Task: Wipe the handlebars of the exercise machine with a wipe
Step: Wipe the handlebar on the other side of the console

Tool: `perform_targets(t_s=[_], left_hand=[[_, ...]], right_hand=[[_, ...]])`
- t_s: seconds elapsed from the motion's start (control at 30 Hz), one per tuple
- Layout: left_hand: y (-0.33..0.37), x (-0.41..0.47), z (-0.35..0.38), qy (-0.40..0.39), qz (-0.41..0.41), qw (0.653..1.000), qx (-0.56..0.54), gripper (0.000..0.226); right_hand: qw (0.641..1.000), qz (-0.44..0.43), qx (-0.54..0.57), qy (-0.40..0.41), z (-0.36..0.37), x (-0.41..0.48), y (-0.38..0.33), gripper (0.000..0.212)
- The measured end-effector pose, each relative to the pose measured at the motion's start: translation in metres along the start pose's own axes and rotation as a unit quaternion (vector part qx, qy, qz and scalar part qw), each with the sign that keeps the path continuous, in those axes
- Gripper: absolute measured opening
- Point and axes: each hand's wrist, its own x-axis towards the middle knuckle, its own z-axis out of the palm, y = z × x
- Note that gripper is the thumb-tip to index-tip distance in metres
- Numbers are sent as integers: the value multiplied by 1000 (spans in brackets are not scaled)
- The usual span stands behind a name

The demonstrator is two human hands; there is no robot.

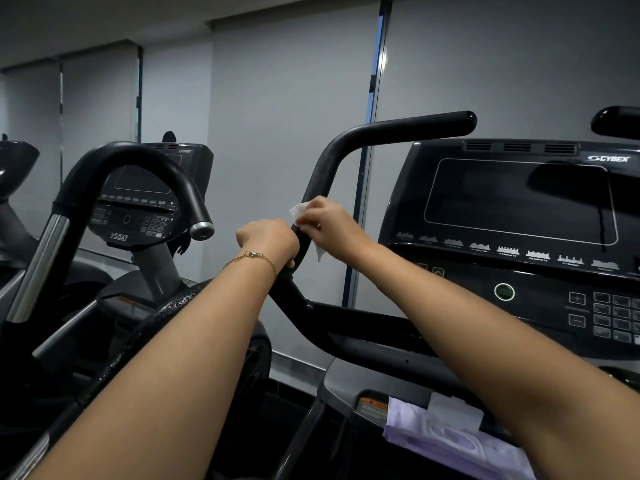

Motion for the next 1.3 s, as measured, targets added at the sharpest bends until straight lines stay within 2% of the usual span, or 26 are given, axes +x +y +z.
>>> perform_targets(t_s=[0.1, 0.13, 0.2, 0.27, 0.37, 0.4, 0.43, 0.5, 0.6, 0.7, 0.77, 0.83, 0.87, 0.93, 1.07, 1.23, 1.3], left_hand=[[-1, 0, 1, 6, 6, 1000, 0, 19], [-2, 1, 1, 5, 5, 1000, 3, 22], [-2, 2, 1, 4, 2, 1000, 10, 28], [-3, 3, 1, 3, 0, 1000, 18, 34], [-3, 4, 2, 9, 1, 1000, 27, 40], [-3, 4, 2, 11, 1, 1000, 26, 40], [-3, 4, 2, 12, 1, 1000, 25, 40], [-2, 3, 3, 10, -1, 1000, 23, 39], [-2, 1, 2, 6, -1, 1000, 20, 39], [-3, 0, 2, 15, 13, 999, 33, 40], [-3, -1, 3, 21, 17, 999, 42, 40], [-2, -2, 2, 22, 14, 999, 43, 39], [-2, -3, 1, 24, 15, 999, 42, 39], [-1, -5, 0, 31, 24, 998, 45, 38], [-1, -6, 1, 31, 26, 999, 36, 40], [-2, -5, -1, 21, 25, 999, 20, 35], [-2, -3, -3, 6, 24, 1000, 13, 24]], right_hand=[[986, -71, -96, -114, -3, 0, 10, 34], [983, -66, -119, -125, -7, 5, 14, 36], [992, -11, -87, -93, -13, 11, 16, 33], [995, 5, -59, -82, -10, 11, 13, 30], [987, -66, -125, -73, 6, 0, 10, 15], [985, -65, -139, -77, 4, -2, 6, 9], [987, -65, -127, -77, 3, 1, 7, 13], [993, -31, -65, -92, 0, 7, 6, 35], [996, -18, -66, -65, 8, -1, 5, 30], [984, -107, -135, -42, 17, -15, 4, 11], [983, -107, -151, -14, 11, -6, 9, 16], [989, -76, -123, -23, 11, 1, 10, 9], [991, -58, -111, -36, 14, -1, 8, 14], [978, -117, -174, -20, 23, -12, 7, 28], [972, -146, -180, -50, 11, -9, 11, 33], [958, -104, -268, -6, -20, 35, 27, 39], [952, -74, -298, 14, -32, 51, 32, 42]])
